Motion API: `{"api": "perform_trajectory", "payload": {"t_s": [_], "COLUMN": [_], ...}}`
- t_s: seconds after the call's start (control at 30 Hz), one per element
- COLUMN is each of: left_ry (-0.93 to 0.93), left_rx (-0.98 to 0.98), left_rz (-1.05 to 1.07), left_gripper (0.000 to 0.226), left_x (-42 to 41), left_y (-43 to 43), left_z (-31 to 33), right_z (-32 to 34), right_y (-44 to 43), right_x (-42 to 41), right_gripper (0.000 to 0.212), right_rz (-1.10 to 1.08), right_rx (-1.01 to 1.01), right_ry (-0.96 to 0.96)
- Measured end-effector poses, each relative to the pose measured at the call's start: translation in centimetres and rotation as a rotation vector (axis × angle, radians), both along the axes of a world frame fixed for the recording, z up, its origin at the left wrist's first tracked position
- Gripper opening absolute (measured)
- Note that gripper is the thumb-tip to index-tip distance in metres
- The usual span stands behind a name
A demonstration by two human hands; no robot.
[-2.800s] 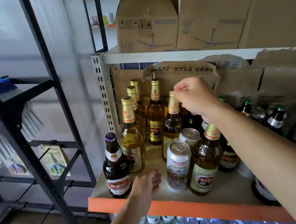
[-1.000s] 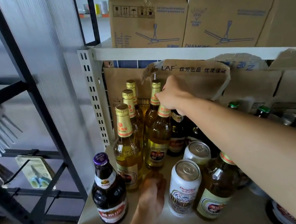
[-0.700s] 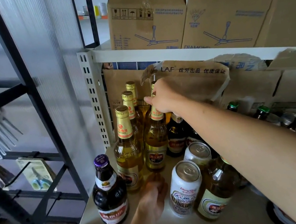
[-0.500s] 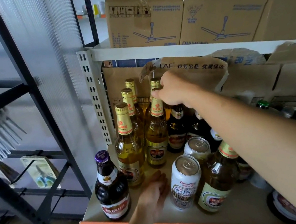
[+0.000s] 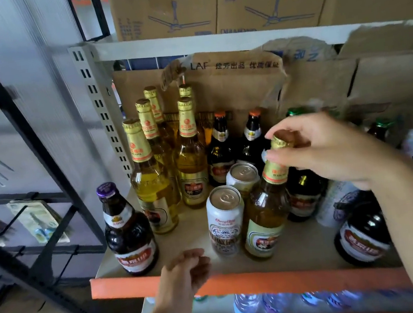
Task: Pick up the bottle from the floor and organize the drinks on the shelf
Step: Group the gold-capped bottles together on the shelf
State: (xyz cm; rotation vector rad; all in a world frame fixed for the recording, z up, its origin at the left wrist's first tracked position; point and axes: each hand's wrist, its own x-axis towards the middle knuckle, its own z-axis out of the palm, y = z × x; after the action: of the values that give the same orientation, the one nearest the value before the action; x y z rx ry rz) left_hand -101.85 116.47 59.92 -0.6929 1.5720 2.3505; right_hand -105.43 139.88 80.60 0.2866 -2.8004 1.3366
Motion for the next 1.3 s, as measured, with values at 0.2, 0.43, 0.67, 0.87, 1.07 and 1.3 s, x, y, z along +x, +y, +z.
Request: {"api": "perform_trajectory", "payload": {"t_s": [0.2,0.43,0.67,0.87,1.07,1.3], "left_ry": [-0.070,-0.076,-0.131,-0.097,-0.071,-0.064], "left_rx": [-0.007,0.009,0.272,0.265,0.223,0.305], "left_rz": [-0.245,-0.202,-0.209,-0.260,-0.116,0.020], "left_gripper": [0.021,0.016,0.027,0.029,0.021,0.044], "left_x": [2.4,3.4,4.6,7.2,8.7,9.1], "left_y": [2.8,6.3,6.5,2.3,-2.8,-5.6], "left_z": [0.8,1.4,2.7,2.8,3.4,3.5], "right_z": [-3.4,-1.7,0.4,0.2,-0.5,-0.5], "right_y": [-0.3,2.6,3.8,1.8,-2.7,-7.3], "right_x": [0.4,1.9,2.4,1.4,-0.6,-2.3], "right_gripper": [0.020,0.028,0.013,0.017,0.022,0.026], "right_rz": [-0.088,-0.256,-0.208,-0.178,-0.130,-0.108], "right_rx": [-0.032,-0.225,-0.388,-0.517,-0.598,-0.632], "right_ry": [0.309,0.381,0.381,0.309,0.218,0.143]}}
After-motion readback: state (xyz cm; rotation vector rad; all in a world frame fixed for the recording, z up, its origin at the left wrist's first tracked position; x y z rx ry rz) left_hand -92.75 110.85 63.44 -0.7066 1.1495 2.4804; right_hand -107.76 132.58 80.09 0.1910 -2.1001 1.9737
